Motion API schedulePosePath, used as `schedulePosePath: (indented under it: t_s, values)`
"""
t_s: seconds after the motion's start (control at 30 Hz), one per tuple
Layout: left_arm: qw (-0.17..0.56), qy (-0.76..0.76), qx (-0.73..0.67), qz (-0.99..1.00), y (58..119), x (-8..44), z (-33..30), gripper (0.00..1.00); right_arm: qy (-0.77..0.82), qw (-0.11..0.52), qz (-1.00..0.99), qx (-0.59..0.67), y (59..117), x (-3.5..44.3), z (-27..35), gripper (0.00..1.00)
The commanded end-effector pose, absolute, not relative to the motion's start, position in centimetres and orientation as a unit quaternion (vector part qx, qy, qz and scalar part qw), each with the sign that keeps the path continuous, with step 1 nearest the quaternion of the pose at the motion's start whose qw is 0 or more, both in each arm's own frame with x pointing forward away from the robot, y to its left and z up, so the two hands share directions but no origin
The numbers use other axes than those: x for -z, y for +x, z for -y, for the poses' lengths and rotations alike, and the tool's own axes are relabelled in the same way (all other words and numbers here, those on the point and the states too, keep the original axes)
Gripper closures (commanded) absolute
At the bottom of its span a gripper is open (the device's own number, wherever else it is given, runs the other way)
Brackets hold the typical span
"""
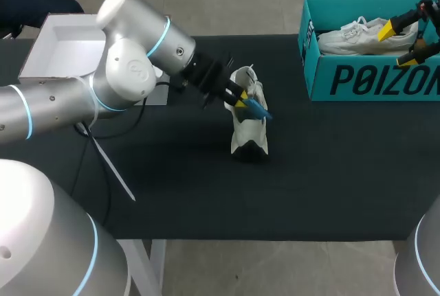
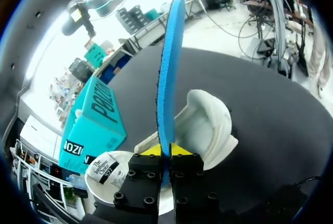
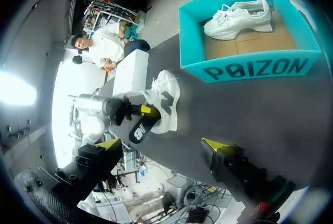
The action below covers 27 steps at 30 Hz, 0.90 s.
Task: Take the shoe out of the shoebox, open the shoe tongue, remove and reinsert the insole, then place the shoe into the shoebox
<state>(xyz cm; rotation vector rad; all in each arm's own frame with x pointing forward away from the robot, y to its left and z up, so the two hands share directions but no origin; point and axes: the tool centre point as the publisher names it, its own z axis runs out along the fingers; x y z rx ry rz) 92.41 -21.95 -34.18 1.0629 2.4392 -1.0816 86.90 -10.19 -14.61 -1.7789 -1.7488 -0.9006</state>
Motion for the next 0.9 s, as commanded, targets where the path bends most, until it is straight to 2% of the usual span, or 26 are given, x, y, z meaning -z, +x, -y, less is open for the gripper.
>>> schedulePosePath:
  t_s: [0.03, 0.2, 0.23, 0.27, 0.33, 0.4, 0.53, 0.6, 0.73, 0.8, 0.9]
  values:
    - [0.132, 0.362, 0.36, -0.85, 93.4, 34.4, 22.5, 1.0, -0.652, 0.242, 0.64, 0.328, 86.9, 14.6, 10.2, 0.0]
    - [0.131, 0.365, 0.365, -0.847, 92.7, 34.0, 22.3, 1.0, -0.652, 0.242, 0.64, 0.328, 86.9, 14.6, 10.2, 0.0]
    - [0.13, 0.37, 0.366, -0.844, 92.3, 33.8, 22.2, 0.81, -0.652, 0.242, 0.64, 0.328, 86.9, 14.6, 10.2, 0.0]
    - [0.131, 0.371, 0.367, -0.843, 92.0, 33.7, 22.2, 0.78, -0.652, 0.242, 0.64, 0.328, 86.9, 14.6, 10.2, 0.0]
    - [0.131, 0.373, 0.368, -0.842, 91.6, 33.5, 22.1, 0.76, -0.652, 0.242, 0.64, 0.328, 86.9, 14.6, 10.2, 0.0]
    - [0.132, 0.374, 0.368, -0.841, 91.2, 33.2, 21.9, 0.78, -0.652, 0.242, 0.64, 0.328, 86.9, 14.6, 10.2, 0.0]
    - [0.131, 0.381, 0.371, -0.837, 90.2, 32.8, 21.9, 0.72, -0.652, 0.242, 0.64, 0.328, 86.9, 14.6, 10.2, 0.0]
    - [0.133, 0.385, 0.376, -0.832, 89.8, 32.6, 22.0, 0.73, -0.652, 0.242, 0.64, 0.328, 86.9, 14.6, 10.2, 0.0]
    - [0.13, 0.39, 0.378, -0.829, 89.2, 32.3, 22.1, 0.82, -0.652, 0.242, 0.64, 0.328, 86.9, 14.6, 10.2, 0.0]
    - [0.129, 0.392, 0.377, -0.829, 89.1, 32.4, 22.3, 1.0, -0.652, 0.242, 0.64, 0.328, 86.9, 14.6, 10.2, 0.0]
    - [0.127, 0.392, 0.373, -0.831, 89.2, 32.6, 22.5, 1.0, -0.652, 0.242, 0.64, 0.328, 86.9, 14.6, 10.2, 0.0]
